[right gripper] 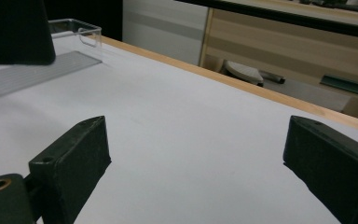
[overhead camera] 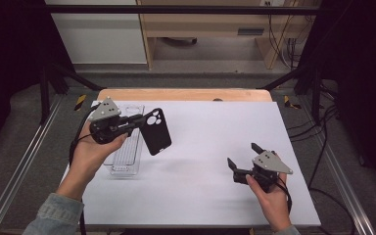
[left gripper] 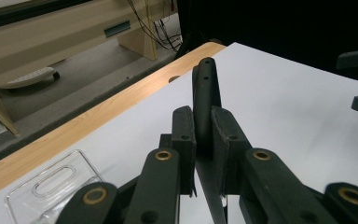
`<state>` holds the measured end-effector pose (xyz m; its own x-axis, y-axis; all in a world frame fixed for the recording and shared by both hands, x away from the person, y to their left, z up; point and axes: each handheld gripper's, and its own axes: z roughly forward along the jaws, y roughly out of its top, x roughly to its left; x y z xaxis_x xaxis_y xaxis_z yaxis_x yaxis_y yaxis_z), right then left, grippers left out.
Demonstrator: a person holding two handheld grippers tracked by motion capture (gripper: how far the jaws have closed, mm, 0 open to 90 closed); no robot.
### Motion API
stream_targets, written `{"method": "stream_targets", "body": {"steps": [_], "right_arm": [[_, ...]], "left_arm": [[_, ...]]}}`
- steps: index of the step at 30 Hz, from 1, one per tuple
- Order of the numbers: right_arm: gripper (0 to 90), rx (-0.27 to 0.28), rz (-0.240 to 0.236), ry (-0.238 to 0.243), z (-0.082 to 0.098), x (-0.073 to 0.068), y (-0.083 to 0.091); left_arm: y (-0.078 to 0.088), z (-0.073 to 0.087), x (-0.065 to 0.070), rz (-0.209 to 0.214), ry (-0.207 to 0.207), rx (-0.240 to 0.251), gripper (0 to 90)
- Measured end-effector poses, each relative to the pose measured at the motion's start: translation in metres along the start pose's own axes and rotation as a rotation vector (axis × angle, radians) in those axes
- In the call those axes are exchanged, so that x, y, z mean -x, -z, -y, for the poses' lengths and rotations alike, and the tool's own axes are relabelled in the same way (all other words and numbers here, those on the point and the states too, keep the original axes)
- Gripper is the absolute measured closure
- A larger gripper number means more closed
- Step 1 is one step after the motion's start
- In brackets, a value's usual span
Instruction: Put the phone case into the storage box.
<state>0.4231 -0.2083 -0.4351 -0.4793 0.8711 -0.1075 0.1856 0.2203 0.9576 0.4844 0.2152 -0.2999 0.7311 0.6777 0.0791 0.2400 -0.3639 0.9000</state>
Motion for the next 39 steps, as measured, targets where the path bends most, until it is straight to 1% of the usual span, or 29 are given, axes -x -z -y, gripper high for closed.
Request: {"method": "stream_targets", "body": {"steps": [4,9,11,13,16,18,22,23,27,30,34,36,39], "right_arm": [[7.4,0.01,0.027,0.023,0.011,0.002,0.007],[7.3,0.045,0.05,0.026,0.018,0.005,0.011],[7.1,0.068,0.053,0.009,0.021,0.005,0.013],[6.8,0.078,0.048,0.004,0.024,0.005,0.015],[6.6,0.076,0.049,0.002,0.028,0.005,0.017],[6.5,0.077,0.049,0.0,0.03,0.006,0.018],[5.9,0.086,0.038,-0.023,0.032,0.007,0.02],[5.9,0.087,0.035,-0.024,0.032,0.007,0.02],[5.8,0.085,0.021,-0.025,0.033,0.005,0.019],[5.8,0.087,0.014,-0.018,0.032,0.003,0.019],[4.6,0.084,-0.009,-0.003,0.032,0.001,0.019],[4.4,0.084,-0.009,0.013,0.032,0.0,0.02],[4.4,0.083,-0.008,0.014,0.033,0.001,0.019]], "left_arm": [[0.005,-0.004,-0.005,-0.018,-0.002,0.005,80.2],[0.011,-0.01,-0.01,-0.035,-0.009,0.01,80.2],[0.013,-0.014,-0.013,-0.041,-0.025,0.003,80.2],[0.016,-0.018,-0.018,-0.049,-0.03,-0.002,80.2],[0.019,-0.023,-0.022,-0.068,-0.05,-0.008,80.2],[0.021,-0.025,-0.024,-0.074,-0.052,-0.008,80.1],[0.023,-0.028,-0.028,-0.088,-0.057,-0.015,80.1],[0.024,-0.029,-0.029,-0.089,-0.053,-0.02,80.1],[0.029,-0.033,-0.033,-0.107,-0.045,-0.012,80.1],[0.032,-0.035,-0.036,-0.114,-0.046,-0.016,80.1],[0.035,-0.038,-0.041,-0.125,-0.05,-0.017,80.1],[0.037,-0.039,-0.043,-0.132,-0.049,-0.015,80.1],[0.04,-0.038,-0.047,-0.146,-0.046,-0.016,80.1]]}}
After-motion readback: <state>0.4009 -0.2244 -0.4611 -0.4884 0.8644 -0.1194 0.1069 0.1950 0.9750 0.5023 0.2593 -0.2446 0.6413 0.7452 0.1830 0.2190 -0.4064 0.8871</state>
